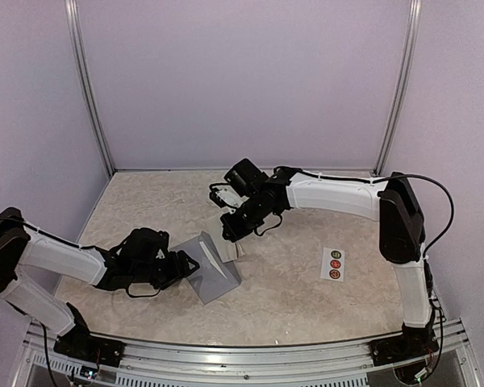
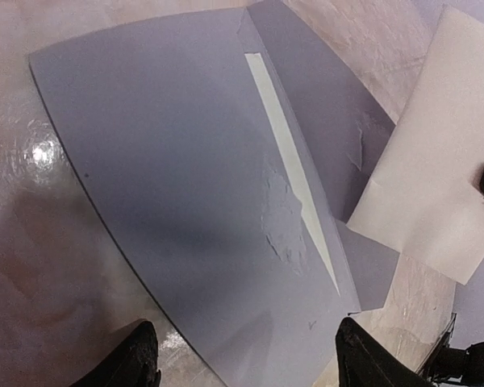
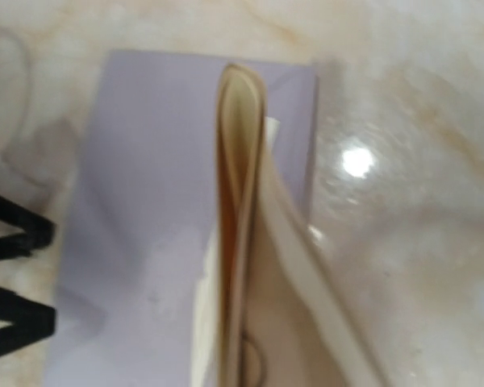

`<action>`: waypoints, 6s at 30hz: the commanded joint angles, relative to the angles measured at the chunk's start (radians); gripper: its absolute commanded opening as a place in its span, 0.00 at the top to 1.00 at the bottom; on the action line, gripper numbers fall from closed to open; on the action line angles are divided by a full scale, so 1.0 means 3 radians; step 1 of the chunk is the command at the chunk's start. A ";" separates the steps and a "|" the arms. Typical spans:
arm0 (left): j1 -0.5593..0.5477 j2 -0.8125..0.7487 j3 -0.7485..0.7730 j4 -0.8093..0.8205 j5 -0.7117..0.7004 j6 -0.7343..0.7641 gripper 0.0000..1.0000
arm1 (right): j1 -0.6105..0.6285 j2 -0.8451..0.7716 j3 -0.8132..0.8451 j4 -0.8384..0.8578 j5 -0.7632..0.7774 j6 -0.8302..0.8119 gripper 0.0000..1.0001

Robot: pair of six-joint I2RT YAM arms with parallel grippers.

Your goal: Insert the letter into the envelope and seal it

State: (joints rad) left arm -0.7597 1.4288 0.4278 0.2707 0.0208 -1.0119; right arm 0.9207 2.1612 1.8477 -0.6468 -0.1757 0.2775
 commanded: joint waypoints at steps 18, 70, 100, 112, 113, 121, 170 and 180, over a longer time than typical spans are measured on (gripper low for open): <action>0.0037 0.0420 0.0049 0.0125 0.0085 0.0071 0.35 | -0.0135 0.0389 0.0084 -0.0339 -0.0044 0.0277 1.00; -0.0019 0.0659 -0.0082 0.0835 0.0396 0.0034 0.90 | -0.0270 -0.0027 -0.0972 0.0629 -0.0341 0.1044 1.00; 0.0036 -0.0421 -0.0784 0.2318 0.1211 0.0394 1.00 | -0.0447 -0.0776 -0.2236 0.1991 -0.1720 0.1431 1.00; 0.0057 -0.0776 -0.0787 0.2217 0.1309 0.0395 1.00 | -0.0463 -0.0998 -0.2528 0.2823 -0.2189 0.1686 1.00; 0.0057 -0.0807 -0.0787 0.2219 0.1322 0.0390 1.00 | -0.0463 -0.1026 -0.2535 0.2839 -0.2185 0.1668 1.00; 0.0103 -0.1096 -0.0782 0.2075 0.1333 0.0368 1.00 | -0.0468 -0.1192 -0.2710 0.3302 -0.2372 0.1750 1.00; 0.0178 -0.1329 -0.0431 0.2120 0.1713 0.0276 0.98 | -0.0439 -0.1452 -0.2771 0.4035 -0.2476 0.1892 1.00; 0.0078 -0.1006 -0.0172 0.1895 0.1711 0.0456 0.85 | -0.0356 -0.1382 -0.2511 0.3722 -0.2405 0.1695 1.00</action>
State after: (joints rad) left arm -0.7204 1.1015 0.3321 0.8623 0.5343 -0.9161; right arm 0.7952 1.7351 1.0458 0.5163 -0.9142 0.8249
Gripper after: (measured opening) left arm 0.126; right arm 0.004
